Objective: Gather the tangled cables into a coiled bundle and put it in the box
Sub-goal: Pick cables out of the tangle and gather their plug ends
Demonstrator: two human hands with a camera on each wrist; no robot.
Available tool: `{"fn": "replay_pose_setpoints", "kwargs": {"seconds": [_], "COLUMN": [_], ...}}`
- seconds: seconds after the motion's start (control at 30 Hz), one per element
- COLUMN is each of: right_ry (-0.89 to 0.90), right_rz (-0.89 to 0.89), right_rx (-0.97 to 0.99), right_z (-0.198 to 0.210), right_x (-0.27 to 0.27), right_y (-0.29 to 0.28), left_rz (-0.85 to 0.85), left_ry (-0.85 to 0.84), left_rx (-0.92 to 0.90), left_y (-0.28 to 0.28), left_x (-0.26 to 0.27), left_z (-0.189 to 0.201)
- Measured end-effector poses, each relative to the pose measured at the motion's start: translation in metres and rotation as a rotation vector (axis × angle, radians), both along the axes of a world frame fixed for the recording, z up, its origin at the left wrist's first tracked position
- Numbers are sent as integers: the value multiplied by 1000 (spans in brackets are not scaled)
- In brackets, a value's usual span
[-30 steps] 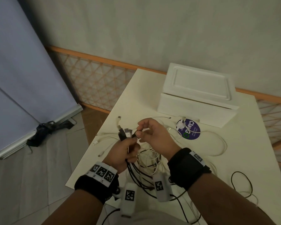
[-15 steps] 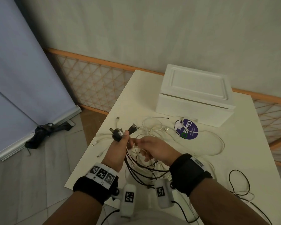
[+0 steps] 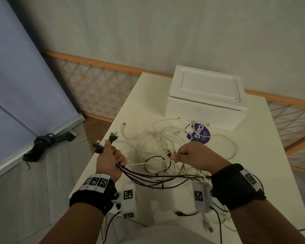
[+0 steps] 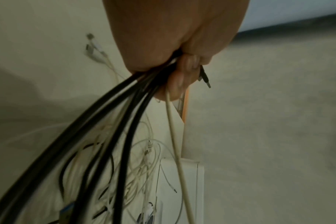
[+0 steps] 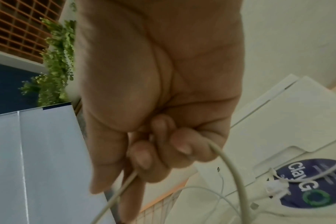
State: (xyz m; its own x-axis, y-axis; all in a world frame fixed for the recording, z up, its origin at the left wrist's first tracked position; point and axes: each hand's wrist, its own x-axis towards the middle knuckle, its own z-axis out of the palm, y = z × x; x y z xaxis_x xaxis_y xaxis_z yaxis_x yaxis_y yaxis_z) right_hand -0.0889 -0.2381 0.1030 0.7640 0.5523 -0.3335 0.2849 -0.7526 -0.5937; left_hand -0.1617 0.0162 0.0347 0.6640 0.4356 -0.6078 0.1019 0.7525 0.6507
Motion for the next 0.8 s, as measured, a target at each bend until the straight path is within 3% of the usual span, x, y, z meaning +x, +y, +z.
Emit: {"fn": "replay_pose_setpoints", "kwargs": {"seconds": [0.17, 0.23, 0.33, 0.43, 0.53, 0.63, 0.7, 0.77, 0.8], "right_ry": [-159, -228, -452, -506, -526, -322, -272, -170, -145], "right_rz": [27, -4, 100, 87, -23, -330, -243, 51, 138], "right_rx": [-9, 119, 350, 434, 572, 790, 538, 182, 117], "right_z": [9, 20, 41, 56, 59, 46, 29, 10, 1], "right_x": [-2, -1, -1, 0, 0, 1, 1, -3, -4], "right_y": [-3, 2, 16, 24, 23, 13, 6, 8, 11], "left_rz": [-335, -507, -770, -925, -821, -665, -574, -524, -513], "left_ry": [-69, -86, -129, -204, -215, -238, -256, -308, -325], "left_rx": [219, 338, 480, 603, 654, 541, 455, 365, 347], "left_y": [-13, -26, -56, -85, -92, -84, -82, -85, -87], "left_x": [4, 9, 14, 20, 27, 33, 35, 38, 40], "left_z": [11, 19, 36, 53, 61, 64, 70, 78, 79]}}
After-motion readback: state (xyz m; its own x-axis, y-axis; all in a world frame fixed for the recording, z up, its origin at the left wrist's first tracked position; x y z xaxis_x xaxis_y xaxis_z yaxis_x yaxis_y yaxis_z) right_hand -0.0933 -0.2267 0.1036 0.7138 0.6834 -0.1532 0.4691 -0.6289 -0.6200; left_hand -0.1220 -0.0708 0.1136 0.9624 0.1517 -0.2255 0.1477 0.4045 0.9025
